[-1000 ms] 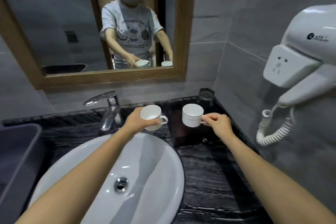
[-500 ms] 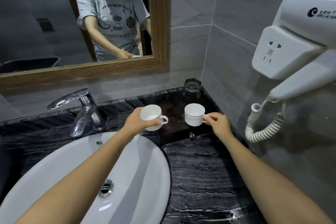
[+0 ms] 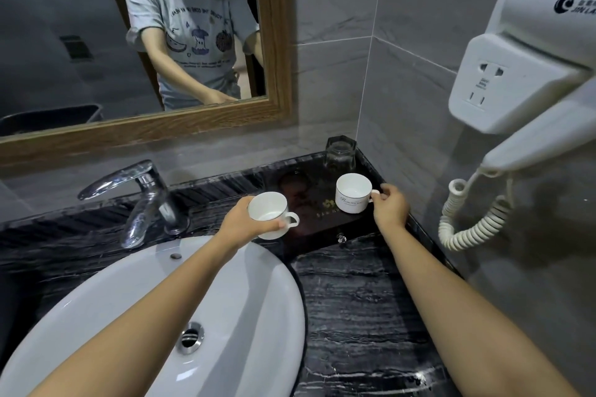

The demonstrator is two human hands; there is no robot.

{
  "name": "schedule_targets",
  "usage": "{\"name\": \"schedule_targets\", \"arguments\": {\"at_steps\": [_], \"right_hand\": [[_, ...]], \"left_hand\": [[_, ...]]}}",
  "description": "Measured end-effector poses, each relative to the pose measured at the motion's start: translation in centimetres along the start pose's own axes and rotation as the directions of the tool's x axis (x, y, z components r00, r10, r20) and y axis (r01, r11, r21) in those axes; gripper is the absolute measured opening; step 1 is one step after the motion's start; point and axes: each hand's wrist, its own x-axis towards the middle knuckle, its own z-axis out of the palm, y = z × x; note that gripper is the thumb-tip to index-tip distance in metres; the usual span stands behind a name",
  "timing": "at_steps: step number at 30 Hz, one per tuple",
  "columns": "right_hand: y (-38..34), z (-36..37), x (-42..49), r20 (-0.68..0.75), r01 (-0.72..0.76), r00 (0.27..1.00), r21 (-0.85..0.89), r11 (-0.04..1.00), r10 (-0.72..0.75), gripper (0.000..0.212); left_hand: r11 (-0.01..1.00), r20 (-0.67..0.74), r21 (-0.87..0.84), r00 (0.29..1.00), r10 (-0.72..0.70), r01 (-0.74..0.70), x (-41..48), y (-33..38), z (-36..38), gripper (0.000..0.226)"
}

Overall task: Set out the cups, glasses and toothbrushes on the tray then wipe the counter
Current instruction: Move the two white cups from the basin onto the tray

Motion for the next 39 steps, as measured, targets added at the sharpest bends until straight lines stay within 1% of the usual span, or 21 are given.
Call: {"name": "schedule_targets", "arguments": {"at_steps": [3, 5, 7, 10, 12, 15, 19, 23, 28, 34, 39], "right_hand": [[0.2, 0.4, -1.5, -0.130, -0.021, 0.991, -0.009, 1.000, 0.020, 0.037], [0.2, 0.8, -3.8, -0.188, 0.008, 0.982, -0.013, 1.000, -0.010, 0.037], [0.1, 1.5, -6.0, -0.162, 0.051, 0.985, -0.051, 0.997, -0.058, 0.043], [-0.2, 2.8, -6.7, -0.083, 0.072, 0.993, -0.150, 0.986, -0.085, 0.067], [-0.8, 3.3, -6.2, -0.076, 0.030, 0.996, -0.176, 0.984, -0.044, 0.082], [-1.3, 3.8, -5.5, -0.100, -0.044, 0.995, -0.169, 0.985, 0.027, 0.090], [-1.3, 4.3, -4.8, -0.129, -0.081, 0.990, -0.195, 0.977, 0.056, 0.088], [-1.1, 4.0, -3.8, -0.138, -0.082, 0.989, -0.219, 0.972, 0.053, 0.075], [-0.3, 3.2, -2.8, -0.088, -0.029, 0.996, -0.243, 0.970, 0.007, 0.073], [0.6, 2.3, -2.0, -0.012, 0.055, 0.998, -0.190, 0.980, -0.059, 0.072], [0.8, 1.9, -1.8, 0.016, 0.100, 0.995, -0.187, 0.977, -0.098, 0.073]], "left_hand": [[1.000, 0.007, -0.004, 1.000, 0.004, -0.004, 0.1, -0.2, 0.1, 0.071], [1.000, 0.013, -0.010, 1.000, 0.001, -0.001, 0.3, -0.3, 0.3, 0.076], [1.000, 0.014, -0.009, 1.000, 0.002, -0.002, 0.5, -0.3, 0.5, 0.080], [1.000, -0.003, -0.008, 1.000, 0.016, -0.016, 0.6, -0.3, 0.9, 0.073], [1.000, -0.029, -0.006, 1.000, 0.012, -0.013, 0.6, -0.3, 1.1, 0.071], [1.000, -0.056, -0.008, 0.998, -0.002, 0.002, 0.6, -0.5, 1.3, 0.064], [1.000, -0.088, 0.014, 0.996, 0.000, 0.001, 0.8, -0.7, 1.7, 0.074], [1.000, -0.107, 0.009, 0.994, 0.001, 0.000, 1.3, -0.4, 2.4, 0.073], [1.000, -0.125, 0.030, 0.992, -0.002, 0.006, 2.1, 0.2, 4.1, 0.076], [0.998, -0.192, 0.062, 0.981, -0.012, 0.025, 2.8, 1.0, 6.7, 0.077], [0.998, -0.262, 0.062, 0.965, -0.014, 0.031, 3.7, 1.4, 8.7, 0.084]]}}
